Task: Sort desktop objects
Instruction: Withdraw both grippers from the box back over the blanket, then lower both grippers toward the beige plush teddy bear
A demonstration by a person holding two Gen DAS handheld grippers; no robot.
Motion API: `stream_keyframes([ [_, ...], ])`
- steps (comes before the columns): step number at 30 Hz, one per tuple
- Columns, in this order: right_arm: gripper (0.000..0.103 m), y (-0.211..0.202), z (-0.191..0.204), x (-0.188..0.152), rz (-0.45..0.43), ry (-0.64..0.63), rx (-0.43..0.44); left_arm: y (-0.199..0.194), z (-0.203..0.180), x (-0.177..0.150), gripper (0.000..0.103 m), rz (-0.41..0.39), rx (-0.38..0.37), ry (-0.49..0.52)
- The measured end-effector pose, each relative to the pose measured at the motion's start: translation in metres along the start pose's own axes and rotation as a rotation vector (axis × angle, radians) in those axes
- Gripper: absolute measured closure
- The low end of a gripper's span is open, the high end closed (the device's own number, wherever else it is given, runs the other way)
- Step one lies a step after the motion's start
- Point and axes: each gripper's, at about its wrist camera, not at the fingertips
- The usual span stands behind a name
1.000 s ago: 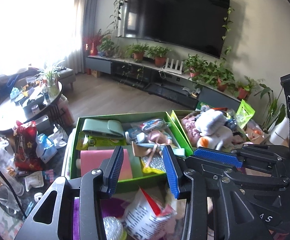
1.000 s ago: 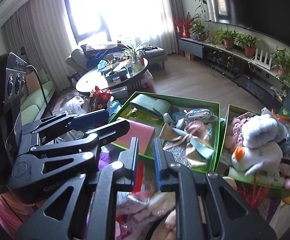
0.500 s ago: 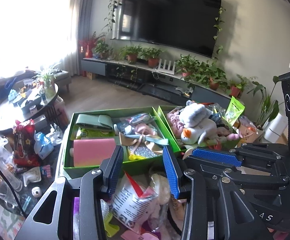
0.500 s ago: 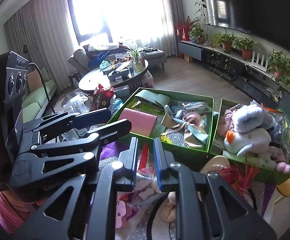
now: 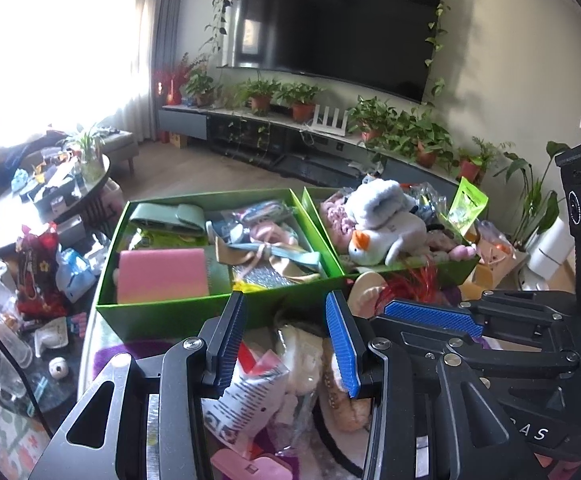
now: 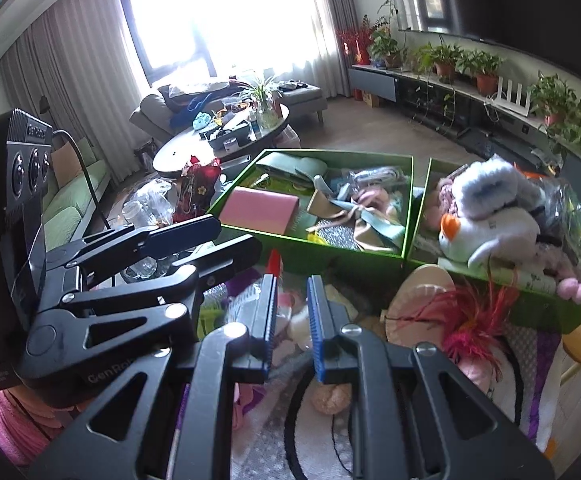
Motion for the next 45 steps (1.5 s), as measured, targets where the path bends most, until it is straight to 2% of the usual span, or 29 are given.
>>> stream_keyframes([
  [9, 0.08, 0.01, -0.02, -0.017, 0.033, 0.038, 0.005, 0.016, -0.007, -0.017, 0.062, 0.039, 0.015, -0.006],
  [14, 0.069, 0.02, -0.035, -0.027, 0.058, 0.075, 0.0, 0.026, -0.005, -0.026, 0.062, 0.072, 0.023, -0.021],
  [20, 0.069, 0.045, -0.053, -0.042, 0.132, 0.122, -0.004, 0.025, 0.006, -0.033, 0.061, 0.086, 0.056, -0.055],
  [24, 0.069, 0.066, -0.064, -0.052, 0.19, 0.17, -0.011, 0.024, 0.005, -0.036, 0.06, 0.083, 0.039, -0.061],
  [26, 0.069, 0.075, -0.069, -0.056, 0.212, 0.197, -0.01, 0.025, 0.002, -0.037, 0.051, 0.083, 0.03, -0.059],
  [29, 0.069, 0.082, -0.074, -0.06, 0.228, 0.247, 0.014, 0.026, -0.001, -0.04, 0.049, 0.082, 0.019, -0.059],
  [35, 0.071, 0.067, -0.066, -0.068, 0.243, 0.231, 0.018, 0.023, -0.005, -0.047, 0.049, 0.094, 0.001, -0.064],
  [40, 0.074, 0.041, -0.053, -0.083, 0.275, 0.199, 0.027, 0.02, -0.019, -0.062, 0.049, 0.139, -0.051, -0.039],
  [43, 0.071, 0.016, -0.053, -0.095, 0.288, 0.227, -0.026, 0.012, -0.03, -0.075, 0.049, 0.165, -0.089, -0.017],
  [45, 0.067, 0.002, -0.058, -0.102, 0.323, 0.266, -0.022, 0.006, -0.041, -0.084, 0.049, 0.183, -0.123, 0.01],
])
Point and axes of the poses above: each gripper's, at about its wrist camera, not at the fingertips, and y roughly the way its jaws point, z to its left, x to its top, and after that the axes turned 15 degrees about -z, right-handed
